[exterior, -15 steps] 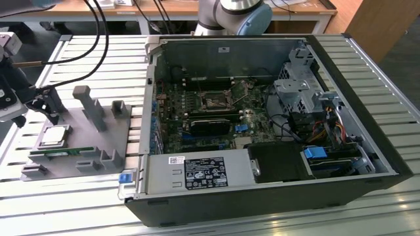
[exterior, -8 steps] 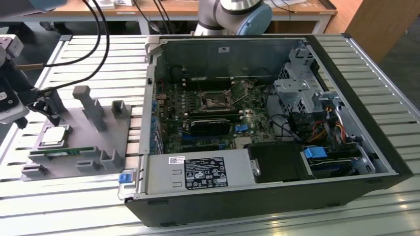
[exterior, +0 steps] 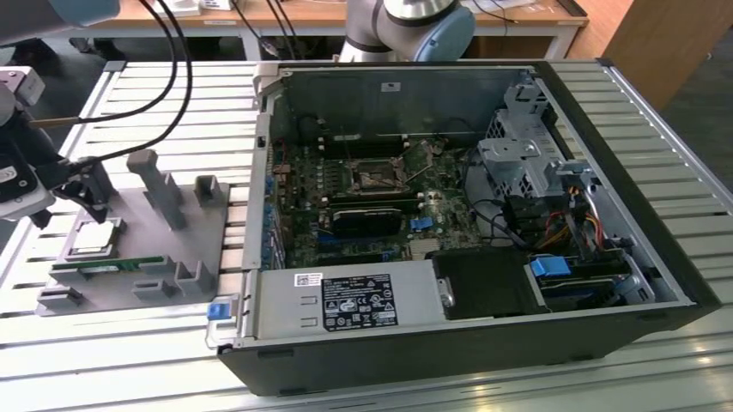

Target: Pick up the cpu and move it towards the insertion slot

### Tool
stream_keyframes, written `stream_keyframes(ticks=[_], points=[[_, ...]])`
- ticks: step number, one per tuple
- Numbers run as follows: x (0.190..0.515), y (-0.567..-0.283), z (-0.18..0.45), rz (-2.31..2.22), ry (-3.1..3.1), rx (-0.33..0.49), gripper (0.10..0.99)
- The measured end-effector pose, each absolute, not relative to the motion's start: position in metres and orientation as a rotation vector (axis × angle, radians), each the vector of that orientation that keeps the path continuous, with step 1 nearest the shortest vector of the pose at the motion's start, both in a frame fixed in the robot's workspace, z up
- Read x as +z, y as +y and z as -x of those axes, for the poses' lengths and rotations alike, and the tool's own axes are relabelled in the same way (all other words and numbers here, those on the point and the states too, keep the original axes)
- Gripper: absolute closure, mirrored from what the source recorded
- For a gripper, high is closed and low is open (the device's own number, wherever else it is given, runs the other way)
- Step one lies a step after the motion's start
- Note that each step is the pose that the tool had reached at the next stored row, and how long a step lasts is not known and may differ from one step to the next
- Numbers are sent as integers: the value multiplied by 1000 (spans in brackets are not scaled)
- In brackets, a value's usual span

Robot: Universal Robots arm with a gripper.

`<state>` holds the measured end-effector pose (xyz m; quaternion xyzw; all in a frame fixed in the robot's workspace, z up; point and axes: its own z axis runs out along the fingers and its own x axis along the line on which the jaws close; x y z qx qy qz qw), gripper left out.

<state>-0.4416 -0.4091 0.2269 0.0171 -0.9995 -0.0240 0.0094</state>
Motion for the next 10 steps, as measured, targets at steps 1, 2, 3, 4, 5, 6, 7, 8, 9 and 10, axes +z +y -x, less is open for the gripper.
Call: stream_keyframes(ticks=[1,2,3,4,5,6,7,8,9,10], points=[[226,-409,442,-53,-3122,-75,365],[225,-409,442,-53,-3123,-75,365],[224,-409,442,-52,-3123,-75,365],[223,-409,442,-51,-3124,-75,365],[223,-409,442,-50,-3124,-75,365],[222,-409,442,-49,-3124,-75,365],[221,-409,442,-49,-3124,-75,365],[220,-409,442,-49,-3124,-75,365],[220,-409,442,-49,-3124,-75,365],[219,-409,442,-49,-3124,-75,365]])
